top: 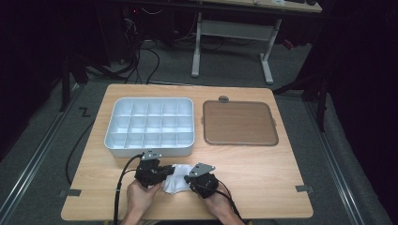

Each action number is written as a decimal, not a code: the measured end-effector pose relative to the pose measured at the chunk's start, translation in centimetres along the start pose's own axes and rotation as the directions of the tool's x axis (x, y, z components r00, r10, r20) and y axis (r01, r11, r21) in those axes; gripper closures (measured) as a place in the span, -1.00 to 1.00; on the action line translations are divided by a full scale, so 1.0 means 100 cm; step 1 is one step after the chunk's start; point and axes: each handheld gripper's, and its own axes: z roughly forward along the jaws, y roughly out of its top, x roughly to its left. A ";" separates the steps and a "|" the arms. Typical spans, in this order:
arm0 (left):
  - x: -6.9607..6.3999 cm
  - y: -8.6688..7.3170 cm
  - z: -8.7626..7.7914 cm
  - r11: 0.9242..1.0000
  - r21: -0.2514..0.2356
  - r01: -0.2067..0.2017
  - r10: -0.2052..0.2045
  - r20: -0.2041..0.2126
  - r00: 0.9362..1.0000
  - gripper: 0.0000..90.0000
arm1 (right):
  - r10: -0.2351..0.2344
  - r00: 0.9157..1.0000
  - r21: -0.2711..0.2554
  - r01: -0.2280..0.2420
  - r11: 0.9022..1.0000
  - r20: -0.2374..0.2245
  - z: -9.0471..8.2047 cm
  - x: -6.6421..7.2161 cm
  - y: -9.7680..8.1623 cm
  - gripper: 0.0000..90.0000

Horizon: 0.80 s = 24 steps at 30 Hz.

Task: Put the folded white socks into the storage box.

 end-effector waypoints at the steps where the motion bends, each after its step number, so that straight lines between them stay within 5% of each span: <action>1: -0.001 0.001 -0.001 1.000 -0.003 0.005 -0.005 0.003 1.000 0.86 | -0.004 1.000 0.000 0.004 1.000 -0.004 0.001 0.001 0.001 0.99; 17: -0.002 0.006 -0.009 0.998 -0.012 0.068 -0.068 0.041 0.997 0.88 | -0.057 0.995 0.019 0.059 0.998 -0.083 0.019 0.013 0.024 0.99; 24: 0.001 0.006 -0.010 0.997 -0.010 0.073 -0.073 0.021 0.997 0.89 | -0.009 0.999 -0.050 0.007 0.999 -0.052 -0.009 0.007 0.022 0.82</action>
